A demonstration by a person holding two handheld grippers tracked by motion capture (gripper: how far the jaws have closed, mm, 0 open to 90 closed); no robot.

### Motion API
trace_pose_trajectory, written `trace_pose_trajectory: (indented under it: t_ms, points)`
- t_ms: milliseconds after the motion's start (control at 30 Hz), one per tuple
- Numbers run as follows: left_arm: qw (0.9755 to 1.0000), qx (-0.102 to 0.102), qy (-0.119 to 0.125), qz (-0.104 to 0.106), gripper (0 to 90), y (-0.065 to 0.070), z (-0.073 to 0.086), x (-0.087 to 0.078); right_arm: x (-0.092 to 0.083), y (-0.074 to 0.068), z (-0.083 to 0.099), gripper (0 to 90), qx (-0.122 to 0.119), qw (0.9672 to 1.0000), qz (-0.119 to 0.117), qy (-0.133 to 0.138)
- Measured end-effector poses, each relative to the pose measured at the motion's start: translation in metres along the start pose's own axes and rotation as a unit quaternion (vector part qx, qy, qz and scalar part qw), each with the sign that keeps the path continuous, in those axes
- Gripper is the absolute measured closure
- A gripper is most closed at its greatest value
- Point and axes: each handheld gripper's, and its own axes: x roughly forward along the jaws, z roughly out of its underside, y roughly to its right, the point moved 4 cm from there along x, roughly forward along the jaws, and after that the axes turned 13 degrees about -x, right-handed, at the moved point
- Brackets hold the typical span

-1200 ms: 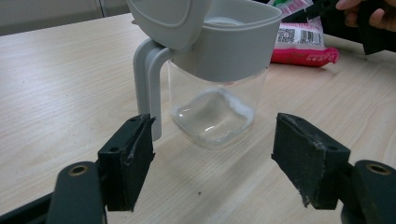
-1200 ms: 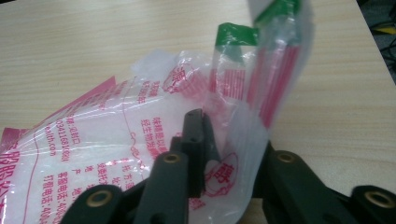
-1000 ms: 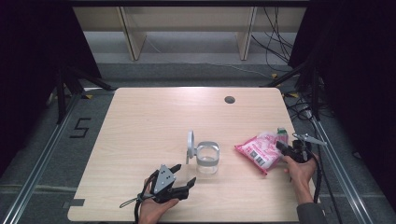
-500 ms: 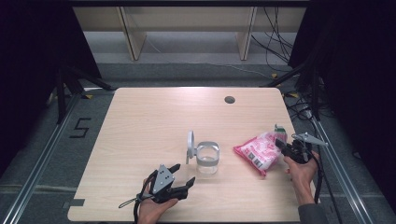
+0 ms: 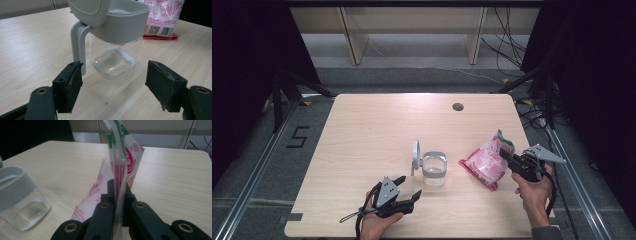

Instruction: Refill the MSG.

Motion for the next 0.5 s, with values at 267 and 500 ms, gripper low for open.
trace_pose_trajectory:
  t_ms: [267, 500]
  points:
    - [1.0000, 0.003, 0.000, 0.001, 28.4, 0.002, 0.002, -0.001, -0.003, -0.011, -0.011, 90.0, -0.020, 0.9996, -0.014, 0.015]
    - [0.9999, -0.011, -0.007, 0.007, 28.5, 0.008, 0.006, 0.002, -0.006, -0.020, -0.018, 90.0, -0.020, 0.9993, -0.027, 0.018]
